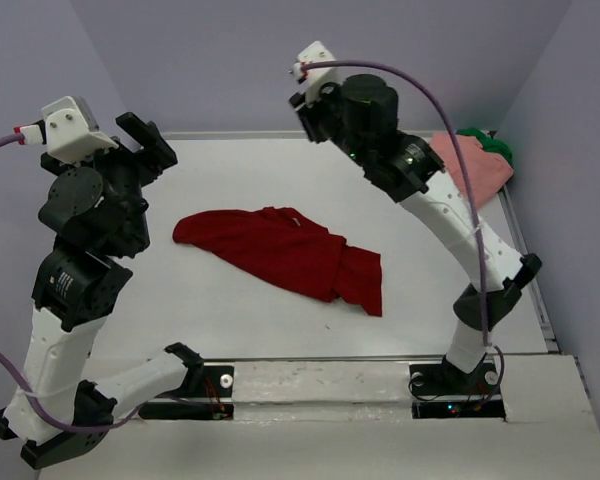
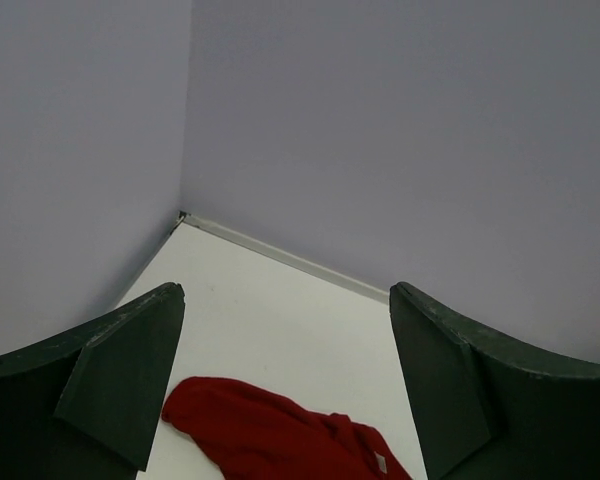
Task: Fold and stack the t-shirts
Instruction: Flatten the tshirt out
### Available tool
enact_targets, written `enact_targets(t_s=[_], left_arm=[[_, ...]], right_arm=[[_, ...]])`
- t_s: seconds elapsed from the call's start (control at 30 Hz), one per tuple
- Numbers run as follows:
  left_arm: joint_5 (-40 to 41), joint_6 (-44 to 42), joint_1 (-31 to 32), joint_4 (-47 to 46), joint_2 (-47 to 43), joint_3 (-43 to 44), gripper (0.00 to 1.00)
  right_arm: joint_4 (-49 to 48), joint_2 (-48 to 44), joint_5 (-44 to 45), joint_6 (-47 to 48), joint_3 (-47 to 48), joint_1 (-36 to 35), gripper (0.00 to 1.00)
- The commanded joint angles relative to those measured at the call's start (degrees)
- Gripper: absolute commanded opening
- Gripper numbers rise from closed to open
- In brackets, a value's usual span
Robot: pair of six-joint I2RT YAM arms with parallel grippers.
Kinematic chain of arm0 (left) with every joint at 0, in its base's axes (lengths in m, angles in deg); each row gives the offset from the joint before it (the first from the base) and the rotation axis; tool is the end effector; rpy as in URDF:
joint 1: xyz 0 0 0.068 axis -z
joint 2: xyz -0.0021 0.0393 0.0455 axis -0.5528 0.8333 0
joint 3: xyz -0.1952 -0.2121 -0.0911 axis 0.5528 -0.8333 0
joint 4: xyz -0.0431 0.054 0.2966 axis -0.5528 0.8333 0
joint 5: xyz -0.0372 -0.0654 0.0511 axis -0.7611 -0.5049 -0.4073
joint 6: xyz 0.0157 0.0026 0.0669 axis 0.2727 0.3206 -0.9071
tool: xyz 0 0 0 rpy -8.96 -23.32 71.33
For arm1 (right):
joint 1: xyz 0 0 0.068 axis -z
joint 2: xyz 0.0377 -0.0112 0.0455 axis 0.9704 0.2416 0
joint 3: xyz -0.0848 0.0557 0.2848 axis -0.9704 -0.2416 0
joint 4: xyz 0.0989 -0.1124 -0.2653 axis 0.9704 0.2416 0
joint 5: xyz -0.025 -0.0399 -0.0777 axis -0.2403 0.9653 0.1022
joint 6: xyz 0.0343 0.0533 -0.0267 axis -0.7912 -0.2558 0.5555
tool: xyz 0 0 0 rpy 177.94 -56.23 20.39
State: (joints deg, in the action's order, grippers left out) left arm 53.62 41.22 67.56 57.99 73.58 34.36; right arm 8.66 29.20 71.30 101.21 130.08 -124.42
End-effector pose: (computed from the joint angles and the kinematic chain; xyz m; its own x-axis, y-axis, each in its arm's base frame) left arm 0.1416 -0.0466 0.6223 0.2615 -0.2729 -0.9258 -0.1685 0.9316 -0.3221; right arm 0.3141 0.3318 0.5710 0.1442 -0.3261 -0.9343 -0.5296 0.7721 -0.3512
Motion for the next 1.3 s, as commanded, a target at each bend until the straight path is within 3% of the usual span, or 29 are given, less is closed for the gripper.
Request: enact_targets(t_s=[0.0, 0.03, 0.07, 0.1, 0.17, 0.2, 0.27, 0.3, 0.37, 0.4, 0.43, 0.5, 0.6, 0.7, 0.8, 0.93, 1.1, 1.27], left_arm=[[-0.79, 2.06, 0.28, 4.03, 4.82, -0.73, 0.93], [-0.88, 2.68, 0.28, 5.18, 5.70, -0.82, 0.93], [-2.19, 3.29, 0.28, 6.06, 6.67, -1.08, 0.93], [-3.33, 4.52, 0.37, 7.02, 8.16, -2.04, 0.93], [-5.53, 6.28, 0.45, 7.74, 9.40, -2.84, 0.93], [-6.41, 7.16, 0.54, 6.69, 10.10, -4.41, 0.93], [-8.43, 8.04, 0.63, 6.16, 11.85, -5.30, 0.93], [-8.79, 8.74, 0.80, 6.85, 12.99, -4.96, 0.93], [-8.88, 9.62, 1.33, 8.70, 16.67, -3.73, 0.88], [-8.71, 10.06, 1.68, 10.71, 17.74, -3.64, 0.86], [-8.44, 11.11, 2.56, 11.33, 18.62, -3.90, 0.85], [-7.57, 12.00, 3.70, 10.99, 19.68, -6.78, 0.83], [-6.25, 14.28, 5.11, 9.68, 19.25, -11.08, 0.82], [-6.16, 14.28, 5.29, 8.44, 18.81, -13.12, 0.82], [-5.98, 13.76, 5.38, 8.09, 18.98, -14.09, 0.83], [-6.07, 13.32, 5.73, 7.56, 18.98, -14.18, 0.83], [-5.28, 12.97, 5.82, 7.65, 17.32, -14.27, 0.84], [-5.10, 12.35, 5.82, 7.74, 15.21, -15.24, 0.84]], right_arm=[[-2.05, -10.73, -0.29, -14.70, -17.30, 12.35, 0.26], [-2.40, -12.32, -2.22, -16.37, -21.25, 14.63, 0.27], [-2.49, -13.64, -2.24, -17.52, -25.03, 14.65, 0.34], [-2.93, -15.65, -1.98, -19.36, -32.82, 15.26, 0.52], [-3.54, -16.81, -3.81, -22.79, -39.63, 15.79, 0.61], [-3.55, -17.08, -6.69, -26.80, -42.62, 15.79, 0.71], [-3.89, -18.30, -11.61, -33.83, -50.36, 15.79, 0.70], [-5.12, -19.27, -18.25, -36.05, -53.43, 15.79, 0.63], [-8.38, -22.52, -20.43, -40.80, -61.96, 13.26, 0.51], [-8.03, -23.57, -18.43, -41.95, -63.81, 11.59, 0.49], [-6.98, -24.63, -10.93, -43.18, -65.40, 10.10, 0.47], [-5.32, -27.27, -7.18, -46.07, -68.75, 6.50, 0.49], [1.00, -30.96, 5.28, -51.86, -73.23, 3.41, 0.49], [3.74, -34.38, 8.91, -56.98, -76.57, -0.10, 0.49], [11.27, -35.27, 16.28, -68.63, -80.96, -5.63, 0.48], [15.61, -33.08, 20.87, -82.72, -85.09, -11.96, 0.41], [17.10, -23.86, 21.22, -89.94, -84.49, -19.60, 0.40], [18.61, -20.68, 23.16, -91.80, -82.12, -19.63, 0.43]])
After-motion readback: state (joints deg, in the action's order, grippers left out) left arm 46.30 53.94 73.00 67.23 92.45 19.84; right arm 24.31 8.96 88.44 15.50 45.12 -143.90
